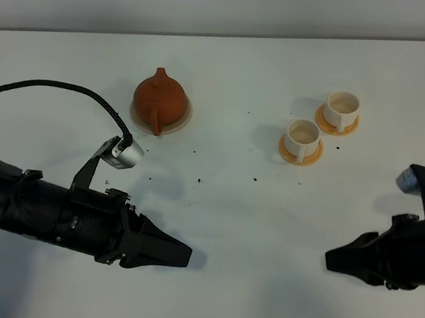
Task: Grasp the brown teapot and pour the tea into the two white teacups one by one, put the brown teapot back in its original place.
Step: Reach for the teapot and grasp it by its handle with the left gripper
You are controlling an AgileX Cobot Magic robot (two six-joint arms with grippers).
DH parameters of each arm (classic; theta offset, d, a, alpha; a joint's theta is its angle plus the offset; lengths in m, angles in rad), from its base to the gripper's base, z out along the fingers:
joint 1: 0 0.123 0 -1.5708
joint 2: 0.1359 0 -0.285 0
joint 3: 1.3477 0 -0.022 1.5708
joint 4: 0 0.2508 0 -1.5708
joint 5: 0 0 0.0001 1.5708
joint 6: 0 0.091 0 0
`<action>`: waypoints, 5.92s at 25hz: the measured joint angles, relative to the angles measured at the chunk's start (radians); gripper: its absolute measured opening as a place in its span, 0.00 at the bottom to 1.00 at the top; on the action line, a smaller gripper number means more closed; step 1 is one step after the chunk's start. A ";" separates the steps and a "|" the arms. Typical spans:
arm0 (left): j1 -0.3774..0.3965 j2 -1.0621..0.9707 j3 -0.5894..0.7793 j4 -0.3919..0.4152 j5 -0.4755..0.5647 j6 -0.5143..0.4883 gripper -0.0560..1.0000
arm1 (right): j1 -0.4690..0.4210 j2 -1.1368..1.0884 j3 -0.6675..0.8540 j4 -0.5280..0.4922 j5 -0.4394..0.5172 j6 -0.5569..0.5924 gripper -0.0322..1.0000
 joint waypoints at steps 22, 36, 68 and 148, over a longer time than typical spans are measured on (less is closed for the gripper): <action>0.000 0.000 0.000 -0.019 -0.025 0.000 0.39 | 0.000 -1.003 -0.062 -1.049 0.440 0.980 0.22; 0.000 0.000 0.000 -0.026 -0.056 0.003 0.39 | 0.000 -1.192 -0.040 -1.011 0.452 0.835 0.22; 0.000 0.002 0.000 -0.049 -0.225 0.004 0.39 | -0.422 -1.306 -0.026 -0.970 0.430 0.788 0.26; -0.104 0.769 -1.569 1.254 0.275 -1.481 0.39 | -0.447 -1.306 -0.026 -0.914 0.430 0.788 0.33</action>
